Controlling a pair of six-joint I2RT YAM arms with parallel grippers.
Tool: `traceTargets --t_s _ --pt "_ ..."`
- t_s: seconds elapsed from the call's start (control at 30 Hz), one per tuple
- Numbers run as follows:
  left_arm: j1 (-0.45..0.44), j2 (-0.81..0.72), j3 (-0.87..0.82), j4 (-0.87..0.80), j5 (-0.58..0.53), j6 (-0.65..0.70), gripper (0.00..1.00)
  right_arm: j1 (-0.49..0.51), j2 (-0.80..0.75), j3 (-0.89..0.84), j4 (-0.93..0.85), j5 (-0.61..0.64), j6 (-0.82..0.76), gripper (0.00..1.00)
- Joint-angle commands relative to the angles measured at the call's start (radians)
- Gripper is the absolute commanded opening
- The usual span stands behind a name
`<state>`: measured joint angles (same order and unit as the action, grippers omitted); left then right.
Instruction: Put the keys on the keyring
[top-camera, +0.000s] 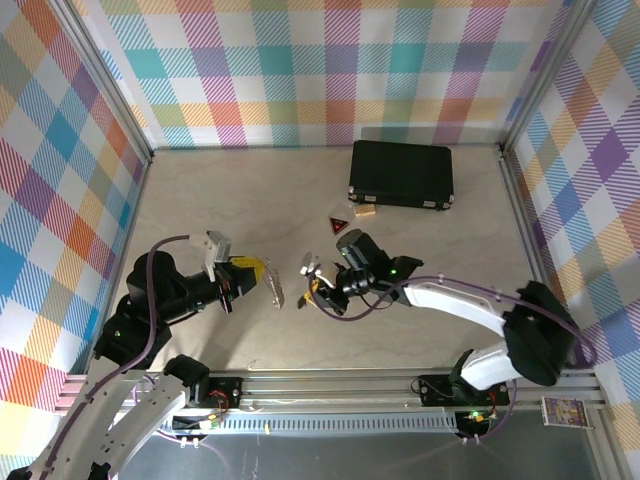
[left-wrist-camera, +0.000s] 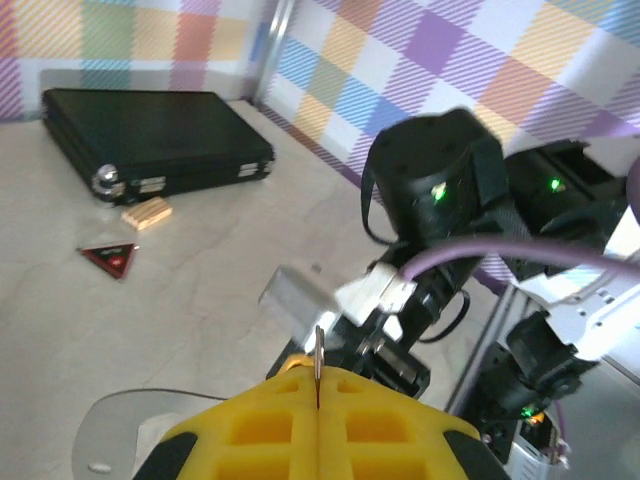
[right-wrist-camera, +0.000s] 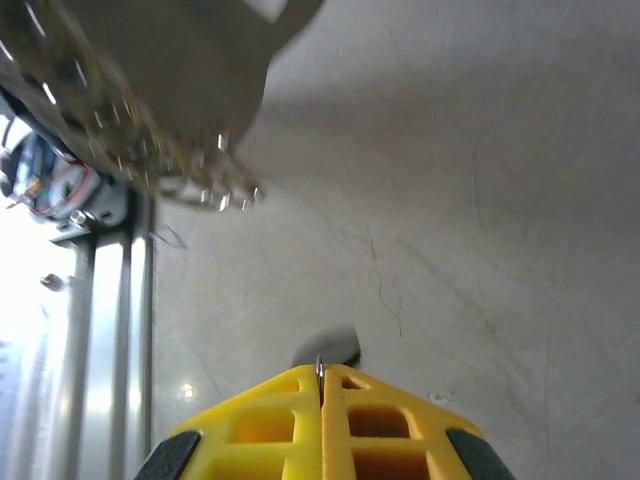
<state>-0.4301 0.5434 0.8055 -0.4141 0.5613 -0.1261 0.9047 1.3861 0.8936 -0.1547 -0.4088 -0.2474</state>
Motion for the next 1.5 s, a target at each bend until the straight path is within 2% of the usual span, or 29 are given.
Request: traceTargets --t_s 0.0,0.33,0.57,0.93,1.47 --pt "0.013 0.007 0.064 0.028 0.132 0.067 0.00 0.000 -0.085 0.058 -0.090 -0.033 0.028 0.00" --pt "0.013 0.085 0.152 0.071 0.299 0.094 0.00 -0.006 -0.283 0.235 -0.253 0.000 0.100 0.00" --pt "0.010 0.120 0.138 0.207 0.345 0.034 0.00 -0.006 -0.285 0.364 -0.364 -0.012 0.142 0.00" --pt "-0.026 0.172 0.110 0.273 0.325 0.032 0.00 0.008 -0.224 0.463 -0.410 -0.022 0.185 0.00" --pt "-0.071 0.232 0.101 0.294 0.304 0.063 0.00 0.010 -0.220 0.456 -0.322 -0.059 0.240 0.00"
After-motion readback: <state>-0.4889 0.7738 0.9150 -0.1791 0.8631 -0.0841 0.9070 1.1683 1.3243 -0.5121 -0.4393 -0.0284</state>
